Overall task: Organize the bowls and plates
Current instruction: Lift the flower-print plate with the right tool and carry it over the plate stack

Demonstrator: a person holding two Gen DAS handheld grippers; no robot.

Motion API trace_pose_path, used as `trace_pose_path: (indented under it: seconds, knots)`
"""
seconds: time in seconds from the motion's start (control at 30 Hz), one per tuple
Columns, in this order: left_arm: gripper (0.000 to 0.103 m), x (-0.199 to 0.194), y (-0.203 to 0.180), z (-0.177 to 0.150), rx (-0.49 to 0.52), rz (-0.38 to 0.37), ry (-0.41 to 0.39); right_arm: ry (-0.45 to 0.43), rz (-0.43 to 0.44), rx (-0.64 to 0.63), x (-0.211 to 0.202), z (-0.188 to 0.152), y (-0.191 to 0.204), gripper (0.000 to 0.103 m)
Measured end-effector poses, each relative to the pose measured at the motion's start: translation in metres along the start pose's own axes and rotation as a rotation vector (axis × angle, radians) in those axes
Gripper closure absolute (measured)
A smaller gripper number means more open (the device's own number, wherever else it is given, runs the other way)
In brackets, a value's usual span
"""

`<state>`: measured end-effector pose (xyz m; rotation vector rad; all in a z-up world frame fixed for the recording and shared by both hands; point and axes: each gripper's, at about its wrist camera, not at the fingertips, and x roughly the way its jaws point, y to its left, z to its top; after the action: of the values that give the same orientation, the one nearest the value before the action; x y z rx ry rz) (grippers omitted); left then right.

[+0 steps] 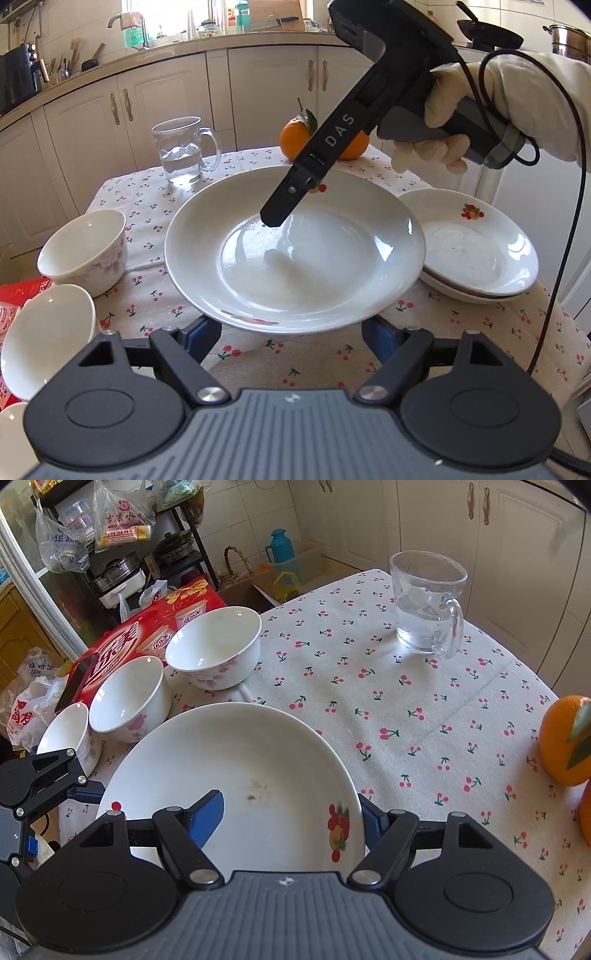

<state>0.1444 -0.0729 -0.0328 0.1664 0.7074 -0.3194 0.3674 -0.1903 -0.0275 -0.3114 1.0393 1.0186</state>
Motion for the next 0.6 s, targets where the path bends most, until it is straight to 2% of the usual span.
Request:
trace_pose_path:
  seconds: [0.6]
  knots:
    - [0.020,-0.012,-0.049,0.008,0.122,-0.157,0.011,-0.072,-0.115,0.127,-0.071,-0.076,0.010,0.023]
